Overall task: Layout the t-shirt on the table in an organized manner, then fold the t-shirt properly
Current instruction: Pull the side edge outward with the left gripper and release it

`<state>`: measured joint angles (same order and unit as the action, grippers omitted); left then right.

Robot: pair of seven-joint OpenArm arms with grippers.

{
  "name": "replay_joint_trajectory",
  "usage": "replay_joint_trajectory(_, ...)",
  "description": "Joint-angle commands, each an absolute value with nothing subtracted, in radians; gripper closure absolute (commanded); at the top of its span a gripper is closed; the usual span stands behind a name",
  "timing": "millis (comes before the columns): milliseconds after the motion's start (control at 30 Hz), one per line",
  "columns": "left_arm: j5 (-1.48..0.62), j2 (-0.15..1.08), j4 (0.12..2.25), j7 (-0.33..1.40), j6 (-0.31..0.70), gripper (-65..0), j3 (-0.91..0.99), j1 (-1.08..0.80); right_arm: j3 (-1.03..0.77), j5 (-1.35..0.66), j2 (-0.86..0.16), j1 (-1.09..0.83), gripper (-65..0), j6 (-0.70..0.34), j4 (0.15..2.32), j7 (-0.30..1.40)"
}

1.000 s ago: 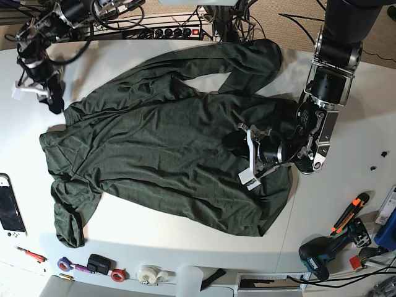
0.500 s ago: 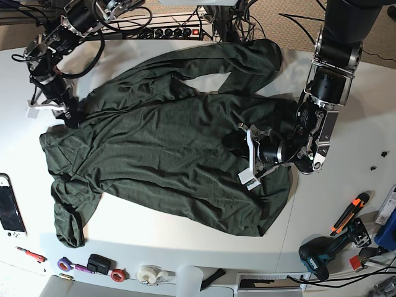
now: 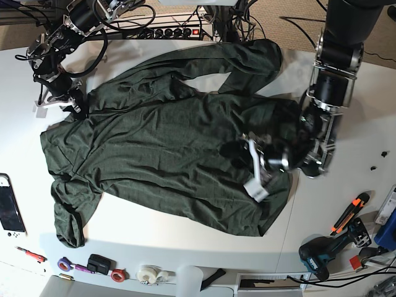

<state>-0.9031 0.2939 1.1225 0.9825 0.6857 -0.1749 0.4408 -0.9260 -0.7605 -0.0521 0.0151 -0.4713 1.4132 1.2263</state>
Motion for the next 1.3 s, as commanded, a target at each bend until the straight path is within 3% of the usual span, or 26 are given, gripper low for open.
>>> replay_joint_trajectory(0,-0.934,0.305,1.156,0.981,0.690,-34.4,-0.136,0.474,-0.922,-0.707,-0.069,0.011,0.0,-0.466,1.414,1.290)
replay_joint_trajectory(267,-1.064,0.410,1.193,1.131,0.698,-34.3,-0.015,0.470,-0.925,-0.710,-0.201,0.010,0.0,-0.471,1.414,1.348)
replay_joint_trajectory(433,-1.243,0.464,1.193,1.387,0.698,-34.2,-0.018,0.437,-0.925,-0.710,-0.261,0.010,0.0,-0.471,1.414,1.363)
replay_joint_trajectory(700,-1.414,0.509,1.226,1.396,0.698,-33.4,-0.018,0.327,-0.924,-0.710,-0.280,0.010,0.0,-0.472,1.414,1.367)
replay_joint_trajectory(833,-1.374,0.525,1.322,1.396,0.698,-33.4,-0.018,0.250,-0.924,-0.710,-0.280,0.011,0.0,-0.473,1.414,1.368)
replay_joint_trajectory(967,-1.174,0.554,1.408,1.396,0.698,-33.4,-0.017,0.200,-0.924,-0.710,-0.280,0.010,0.0,-0.479,1.414,1.370)
replay_joint_trajectory(1133,-0.968,0.647,1.442,1.225,0.698,-30.2,-0.017,0.194,-0.924,-0.710,-0.280,0.010,0.0,-0.480,1.414,1.372)
replay_joint_trajectory(1267,-0.961,0.708,1.442,1.210,0.698,-30.2,-0.017,0.193,-0.924,-0.710,-0.280,0.010,0.0,-0.484,1.414,1.373)
